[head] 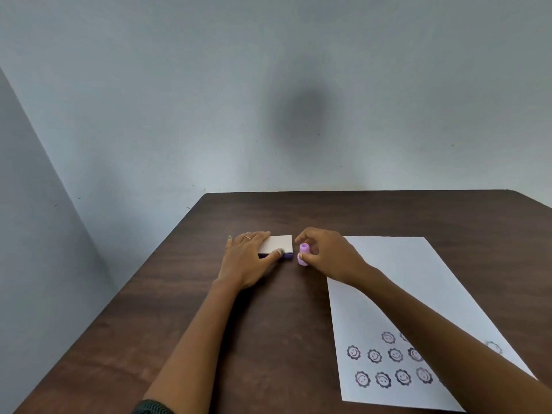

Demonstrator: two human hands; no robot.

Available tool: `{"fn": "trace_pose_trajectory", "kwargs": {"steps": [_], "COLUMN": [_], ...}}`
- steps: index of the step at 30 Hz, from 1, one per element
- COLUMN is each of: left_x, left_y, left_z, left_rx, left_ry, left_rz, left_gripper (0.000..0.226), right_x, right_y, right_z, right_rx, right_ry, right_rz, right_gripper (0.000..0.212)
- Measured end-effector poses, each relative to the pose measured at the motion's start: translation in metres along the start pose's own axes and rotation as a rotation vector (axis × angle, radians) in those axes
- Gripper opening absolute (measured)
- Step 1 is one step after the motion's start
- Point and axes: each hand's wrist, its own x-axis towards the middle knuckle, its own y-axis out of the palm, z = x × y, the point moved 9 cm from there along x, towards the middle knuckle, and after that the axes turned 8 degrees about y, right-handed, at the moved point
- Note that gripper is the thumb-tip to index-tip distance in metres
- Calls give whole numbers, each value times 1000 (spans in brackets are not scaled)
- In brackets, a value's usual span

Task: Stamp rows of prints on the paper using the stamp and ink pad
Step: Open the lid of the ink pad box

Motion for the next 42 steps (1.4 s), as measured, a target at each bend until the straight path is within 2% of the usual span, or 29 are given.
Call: {"fn": "trace_pose_trajectory", "kwargs": {"steps": [7,12,15,19,27,37,39,42], "left_x": [-7,-15,-21,-31,-35,-42,-44,-45], "left_y": [-12,-17,-17,-13,-16,-15,-15,-16], "left_z": [16,12,3,-4,-9,-12,-12,-13], "left_rx": [-245,-324,-314,-259,-203,-178,-149,-138], "left_ry": [-70,-99,-93,-128,-139,-111,-108,-113], "left_rz": [84,269,398,560,600,696,714,724], "left_gripper": [60,55,49,52,49,63,63,65], "right_x": [-3,-5,-5,-6,-14,-45,-48,-49], "right_y": [3,2,0,0,-6,-10,-9,-6], "right_z": [-5,-5,-5,-5,-4,5,8,16], "right_rx": [43,69,78,86,62,32,-1,-158], "right_ry": [35,37,36,44,56,-1,-4,-28], "right_rz": [-34,-45,-57,-52,-2,78,103,107], "right_gripper": [21,22,22,23,22,13,17,35]}}
